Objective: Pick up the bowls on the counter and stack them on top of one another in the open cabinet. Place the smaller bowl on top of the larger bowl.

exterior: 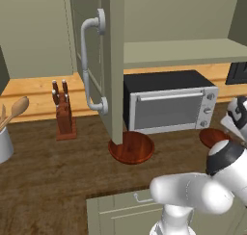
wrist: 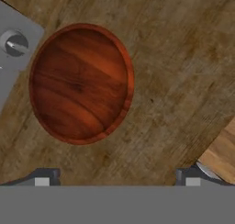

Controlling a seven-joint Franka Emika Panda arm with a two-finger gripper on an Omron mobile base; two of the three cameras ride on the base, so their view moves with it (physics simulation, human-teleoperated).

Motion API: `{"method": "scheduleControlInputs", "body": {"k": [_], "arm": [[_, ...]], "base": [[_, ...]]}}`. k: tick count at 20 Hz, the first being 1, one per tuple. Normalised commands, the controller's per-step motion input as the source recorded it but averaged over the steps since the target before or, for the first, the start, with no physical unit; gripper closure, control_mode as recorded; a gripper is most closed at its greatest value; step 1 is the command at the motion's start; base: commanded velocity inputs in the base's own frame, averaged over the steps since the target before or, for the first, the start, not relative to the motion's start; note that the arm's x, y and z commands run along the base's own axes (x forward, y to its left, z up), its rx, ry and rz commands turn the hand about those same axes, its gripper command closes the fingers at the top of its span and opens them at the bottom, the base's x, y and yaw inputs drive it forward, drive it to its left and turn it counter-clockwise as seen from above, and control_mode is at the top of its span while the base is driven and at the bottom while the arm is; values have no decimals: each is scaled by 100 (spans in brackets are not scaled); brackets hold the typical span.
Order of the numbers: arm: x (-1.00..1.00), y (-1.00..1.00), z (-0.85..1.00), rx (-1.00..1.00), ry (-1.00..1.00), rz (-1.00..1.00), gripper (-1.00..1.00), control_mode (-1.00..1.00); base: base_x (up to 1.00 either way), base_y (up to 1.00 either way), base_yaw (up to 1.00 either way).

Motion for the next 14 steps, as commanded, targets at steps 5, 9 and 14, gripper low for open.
{"method": "scheduleControlInputs", "body": {"k": [5, 9, 14], "arm": [[5, -19, -31, 9, 5, -8, -100, -100], [19, -13, -68, -1, 0, 0, -100, -100], [18, 0, -34, 0, 0, 0, -100, -100]], "base": [[0, 0, 0], [0, 0, 0], [0, 0, 0]]}}
